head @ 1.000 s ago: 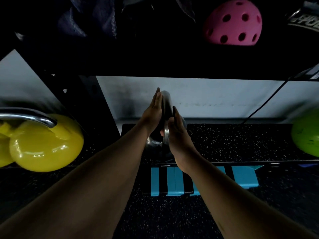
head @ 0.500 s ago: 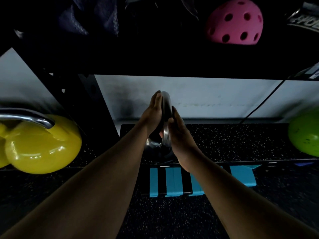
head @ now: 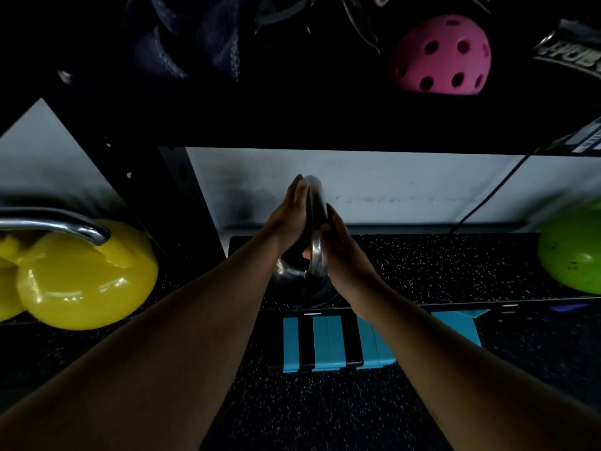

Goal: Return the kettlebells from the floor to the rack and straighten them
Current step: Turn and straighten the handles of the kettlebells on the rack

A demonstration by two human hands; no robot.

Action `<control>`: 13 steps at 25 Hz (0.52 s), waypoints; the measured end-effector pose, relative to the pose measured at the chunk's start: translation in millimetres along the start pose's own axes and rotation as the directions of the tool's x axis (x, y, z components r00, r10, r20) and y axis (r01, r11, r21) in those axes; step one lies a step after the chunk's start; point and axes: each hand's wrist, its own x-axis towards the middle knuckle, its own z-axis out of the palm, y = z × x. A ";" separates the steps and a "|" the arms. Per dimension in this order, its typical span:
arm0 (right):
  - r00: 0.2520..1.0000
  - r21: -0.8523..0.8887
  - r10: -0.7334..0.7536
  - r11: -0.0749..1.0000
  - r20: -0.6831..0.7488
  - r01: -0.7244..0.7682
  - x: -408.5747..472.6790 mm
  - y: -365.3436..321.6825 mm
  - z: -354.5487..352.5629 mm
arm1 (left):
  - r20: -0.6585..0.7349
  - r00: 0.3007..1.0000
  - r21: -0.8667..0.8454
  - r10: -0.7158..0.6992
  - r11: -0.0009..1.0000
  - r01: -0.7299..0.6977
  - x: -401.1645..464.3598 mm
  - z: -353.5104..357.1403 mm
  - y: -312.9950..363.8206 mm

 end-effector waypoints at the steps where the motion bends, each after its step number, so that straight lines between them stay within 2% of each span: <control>1: 1.000 -0.069 -0.011 0.998 -0.020 0.010 -0.1 -3.9 -0.4 | -0.003 1.000 0.040 0.002 0.999 -0.002 -1.7 -3.0 0.4; 3: 0.992 -0.348 -0.080 0.937 -0.094 0.043 -2.3 -12.4 -3.7 | -0.002 0.998 0.197 0.066 0.978 -0.065 -8.9 -10.6 1.7; 5: 0.966 -0.627 -0.201 0.777 -0.162 0.057 -6.2 -22.2 -5.4 | 0.037 0.983 0.399 0.180 0.899 -0.179 -18.5 -24.5 3.6; 6: 0.947 -0.713 -0.262 0.699 -0.183 0.055 -7.9 -27.9 -4.8 | 0.078 0.972 0.495 0.224 0.837 -0.233 -23.3 -32.9 5.2; 8: 0.918 -0.804 -0.355 0.590 -0.179 0.071 -10.3 -40.6 0.4 | 0.181 0.944 0.649 0.277 0.688 -0.326 -37.2 -51.1 7.1; 10: 0.913 -0.856 -0.383 0.511 -0.140 0.083 -11.1 -50.2 6.5 | 0.246 0.917 0.723 0.313 0.571 -0.389 -54.5 -67.5 4.6; 13: 0.926 -0.872 -0.354 0.485 -0.133 0.061 -27.8 -55.3 31.7 | 0.275 0.892 0.739 0.359 0.515 -0.435 -86.7 -98.4 -5.2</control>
